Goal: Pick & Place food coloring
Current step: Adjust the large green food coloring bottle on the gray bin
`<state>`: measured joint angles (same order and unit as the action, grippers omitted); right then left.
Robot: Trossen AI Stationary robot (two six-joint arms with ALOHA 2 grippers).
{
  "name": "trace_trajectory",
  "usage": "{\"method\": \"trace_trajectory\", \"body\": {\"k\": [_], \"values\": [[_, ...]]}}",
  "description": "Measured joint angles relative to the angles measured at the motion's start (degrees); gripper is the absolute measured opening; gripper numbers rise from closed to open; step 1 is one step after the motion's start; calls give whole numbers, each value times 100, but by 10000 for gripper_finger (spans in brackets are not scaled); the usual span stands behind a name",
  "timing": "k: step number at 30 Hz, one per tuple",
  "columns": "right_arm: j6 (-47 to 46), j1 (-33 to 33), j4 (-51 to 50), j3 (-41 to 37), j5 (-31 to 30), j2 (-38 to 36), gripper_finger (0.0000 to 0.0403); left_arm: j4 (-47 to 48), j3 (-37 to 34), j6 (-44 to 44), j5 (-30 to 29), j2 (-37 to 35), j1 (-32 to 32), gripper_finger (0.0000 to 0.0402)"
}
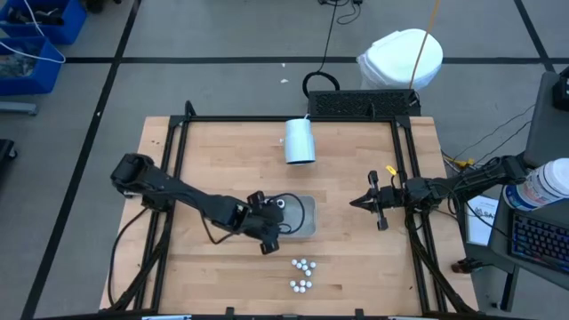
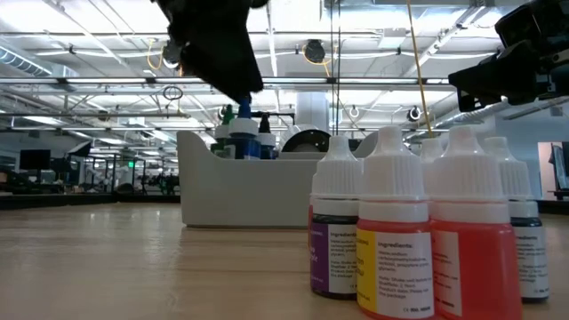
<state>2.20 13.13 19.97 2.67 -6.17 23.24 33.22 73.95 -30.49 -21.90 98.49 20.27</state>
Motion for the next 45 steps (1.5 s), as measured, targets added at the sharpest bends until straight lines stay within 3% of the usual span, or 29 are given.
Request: {"method": "trace_trajectory", "body": {"k": [8, 13, 19, 23, 26, 34, 41, 45], "values": [[0, -2, 32, -1, 1, 4, 0, 23, 9, 422, -145, -728, 126, 214], [0, -2, 30, -2, 2, 4, 0, 180, 17, 619, -323, -1360, 568, 186], [0, 0, 9, -1, 4, 17, 0, 743, -304, 624, -2207, -1865, 1427, 114], [0, -2, -7, -2, 4, 33, 0, -2, -1358, 300, -2171, -2038, 1667, 52], [0, 0, -8, -1, 4, 53, 0, -1188, -2258, 319, -2132, -2059, 1738, 10], [0, -2, -1, 0, 4, 55, 0, -3648, -3781, 541, -2603, -2060, 1628, 6], [0, -2, 15, -2, 4, 55, 0, -4369, -4435, 358, -3715, -2060, 1522, 14], [-2, -2, 93, -2, 4, 63, 0, -4715, -4731, 351, -3665, -2015, 1412, 4]]}}
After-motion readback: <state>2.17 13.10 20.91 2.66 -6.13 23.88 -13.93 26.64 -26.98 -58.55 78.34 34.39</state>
